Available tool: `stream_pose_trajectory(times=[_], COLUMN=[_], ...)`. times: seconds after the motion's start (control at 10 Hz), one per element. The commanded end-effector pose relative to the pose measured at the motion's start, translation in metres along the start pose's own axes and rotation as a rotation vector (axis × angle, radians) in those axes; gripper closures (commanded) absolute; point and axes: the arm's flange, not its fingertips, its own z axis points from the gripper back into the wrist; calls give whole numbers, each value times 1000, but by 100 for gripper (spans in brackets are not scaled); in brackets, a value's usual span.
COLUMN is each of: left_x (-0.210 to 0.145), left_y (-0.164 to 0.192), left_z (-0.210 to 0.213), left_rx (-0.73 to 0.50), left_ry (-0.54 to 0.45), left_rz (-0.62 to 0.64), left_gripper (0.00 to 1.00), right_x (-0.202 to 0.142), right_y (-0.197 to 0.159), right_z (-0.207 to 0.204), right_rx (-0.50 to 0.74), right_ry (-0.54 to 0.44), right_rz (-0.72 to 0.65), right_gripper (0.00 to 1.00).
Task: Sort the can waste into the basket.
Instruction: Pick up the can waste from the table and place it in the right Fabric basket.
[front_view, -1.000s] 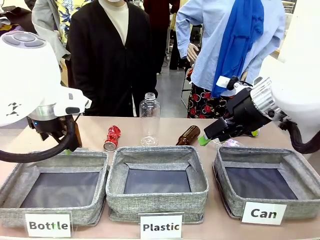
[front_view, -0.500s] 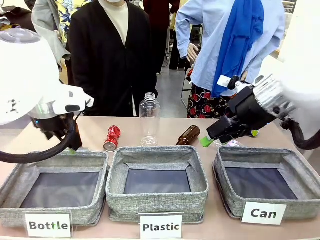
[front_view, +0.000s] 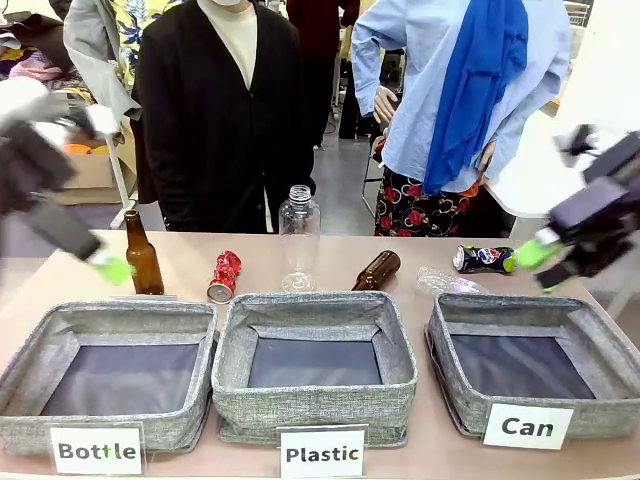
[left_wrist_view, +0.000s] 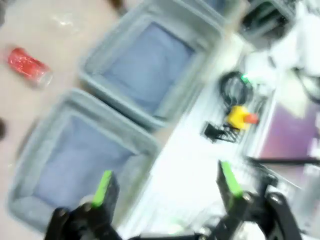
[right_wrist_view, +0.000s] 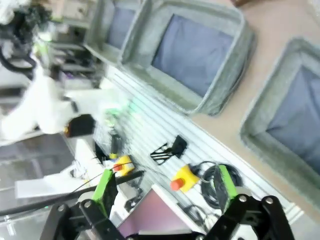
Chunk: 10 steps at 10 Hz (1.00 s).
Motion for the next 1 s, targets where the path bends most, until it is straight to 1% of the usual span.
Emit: stream_pose_trajectory(times=[0.0, 0.1, 0.2, 0.3, 0.4, 0.5, 0.6, 0.7, 0.8, 0.9], left_x=[-49, -84, -123, -147, -159, -175, -177, -167, -160, -189], left_y=[22, 31, 46, 55, 65, 82, 93, 88, 88, 100], left_z=[61, 82, 97, 93, 84, 86, 82, 72, 70, 94], left_rx=[-199, -197, -225, -246, -296, -343, -390, -396, -367, -378], left_ry=[-69, -210, -318, -412, -467, -512, -545, -555, -562, -526], left_rz=[417, 516, 605, 670, 735, 787, 827, 860, 917, 860], left_gripper=[0, 0, 0, 0, 0, 0, 0, 0, 0, 0], right_x=[-26, -49, -76, -97, -113, -125, -134, -140, -145, -151], right_y=[-51, -82, -112, -136, -159, -182, -200, -213, -211, -212], right_z=[47, 72, 92, 103, 108, 111, 111, 107, 106, 115], right_rx=[179, 264, 322, 348, 371, 399, 428, 403, 269, 401], right_ry=[-134, -234, -350, -425, -494, -561, -618, -662, -772, -596], right_rz=[-100, -177, -249, -314, -396, -474, -547, -638, -725, -602], right_gripper=[0, 0, 0, 0, 0, 0, 0, 0, 0, 0])
